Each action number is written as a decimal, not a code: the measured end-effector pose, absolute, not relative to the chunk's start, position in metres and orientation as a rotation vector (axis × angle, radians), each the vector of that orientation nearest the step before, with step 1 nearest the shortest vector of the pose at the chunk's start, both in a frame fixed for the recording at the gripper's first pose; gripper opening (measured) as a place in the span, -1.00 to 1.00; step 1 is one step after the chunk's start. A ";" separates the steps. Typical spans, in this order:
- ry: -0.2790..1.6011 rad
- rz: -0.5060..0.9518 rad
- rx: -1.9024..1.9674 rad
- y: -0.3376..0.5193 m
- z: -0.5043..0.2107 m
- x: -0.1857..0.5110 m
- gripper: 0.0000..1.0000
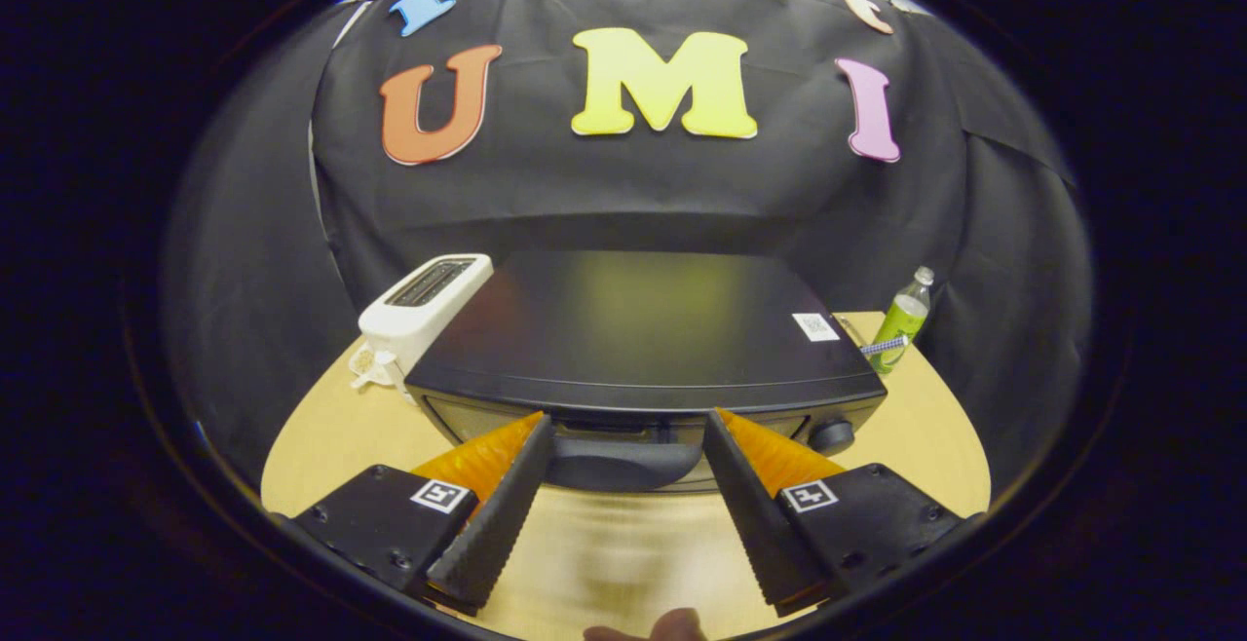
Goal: Open the toaster oven, put the food inside, and close the toaster oven door.
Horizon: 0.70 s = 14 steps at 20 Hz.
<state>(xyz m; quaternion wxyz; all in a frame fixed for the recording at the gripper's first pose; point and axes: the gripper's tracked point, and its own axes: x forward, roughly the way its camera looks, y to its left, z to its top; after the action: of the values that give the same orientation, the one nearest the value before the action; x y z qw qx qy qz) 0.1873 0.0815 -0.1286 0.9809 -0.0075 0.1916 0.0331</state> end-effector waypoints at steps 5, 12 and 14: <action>0.377 0.048 -0.006 0.084 -0.131 0.195 1.00; 0.421 0.043 -0.046 0.082 -0.159 0.149 1.00; 0.444 0.034 -0.058 0.082 -0.175 0.130 1.00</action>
<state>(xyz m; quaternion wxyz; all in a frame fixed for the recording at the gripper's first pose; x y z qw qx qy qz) 0.1299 0.0825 -0.1747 0.9749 -0.0286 0.2203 0.0170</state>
